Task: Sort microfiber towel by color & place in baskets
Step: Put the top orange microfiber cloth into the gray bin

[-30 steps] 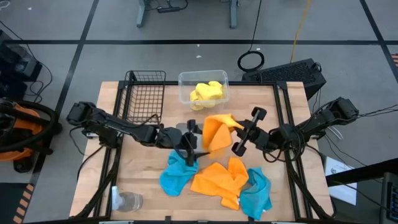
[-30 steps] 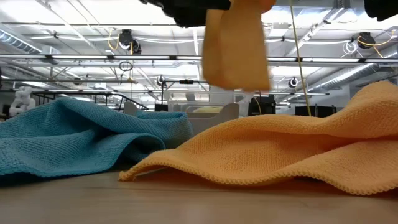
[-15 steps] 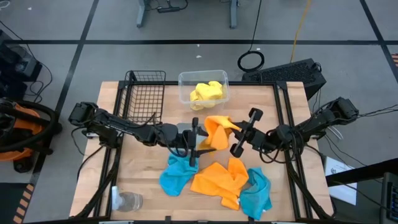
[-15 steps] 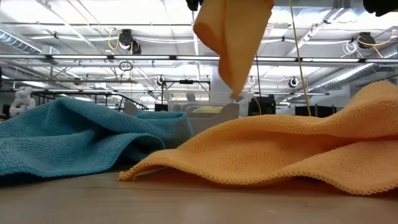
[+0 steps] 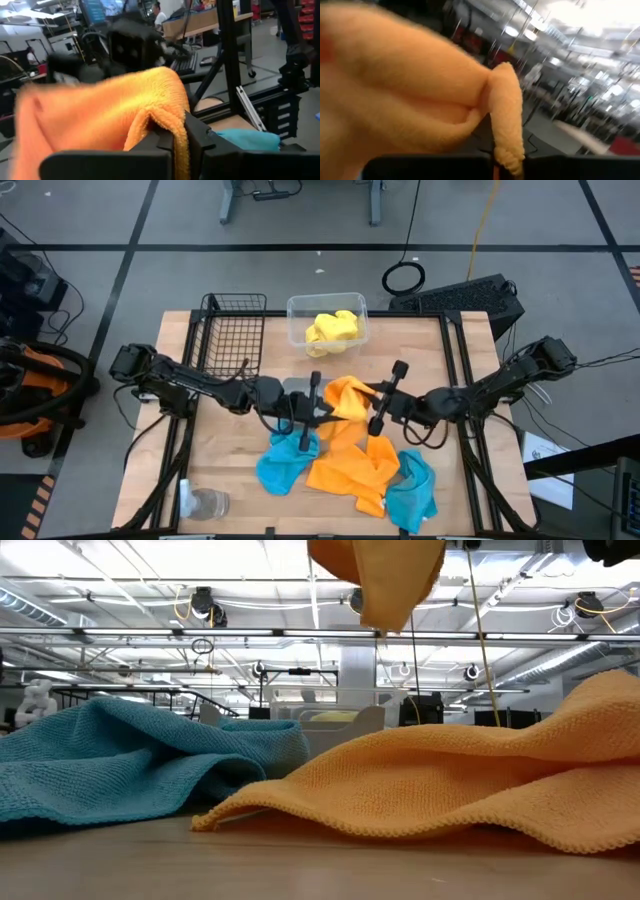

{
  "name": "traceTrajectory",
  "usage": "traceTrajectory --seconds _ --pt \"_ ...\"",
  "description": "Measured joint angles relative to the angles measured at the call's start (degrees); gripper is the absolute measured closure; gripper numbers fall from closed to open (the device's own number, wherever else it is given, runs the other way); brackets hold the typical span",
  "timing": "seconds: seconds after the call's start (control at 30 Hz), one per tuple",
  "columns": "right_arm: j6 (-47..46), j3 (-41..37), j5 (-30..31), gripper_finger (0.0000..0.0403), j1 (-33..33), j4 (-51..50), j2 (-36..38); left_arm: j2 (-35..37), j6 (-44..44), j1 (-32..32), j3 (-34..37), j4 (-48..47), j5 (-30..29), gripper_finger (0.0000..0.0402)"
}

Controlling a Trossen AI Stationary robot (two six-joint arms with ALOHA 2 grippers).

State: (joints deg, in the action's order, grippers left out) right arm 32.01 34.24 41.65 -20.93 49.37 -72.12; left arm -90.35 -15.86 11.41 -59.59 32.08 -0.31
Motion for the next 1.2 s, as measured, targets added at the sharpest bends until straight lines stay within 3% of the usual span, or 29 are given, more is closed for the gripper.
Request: traceTrajectory --seconds 0.2,0.53,0.8,0.9,1.2 --pt "-12.1 0.0 0.4 0.0347 -0.5 -10.5 0.8 0.0 0.1 -1.0 0.0 -0.2 -1.9 0.0389" --pt "-20.4 0.0 0.4 0.0247 -6.7 -18.9 5.9 0.0 0.2 -2.0 0.0 -0.8 -6.0 0.0390" --pt "-29.0 0.0 -0.2 0.0186 -9.2 -19.2 7.0 0.0 0.4 -2.0 0.0 1.0 -6.2 0.0390" --pt "-31.6 0.0 -4.2 0.0165 -8.5 -19.2 7.0 0.0 0.5 -2.0 0.0 2.8 -6.6 0.0390" --pt "-32.4 0.0 -6.1 0.0125 -7.0 -17.7 6.6 0.1 0.5 -2.0 0.0 6.1 -11.1 0.0391"
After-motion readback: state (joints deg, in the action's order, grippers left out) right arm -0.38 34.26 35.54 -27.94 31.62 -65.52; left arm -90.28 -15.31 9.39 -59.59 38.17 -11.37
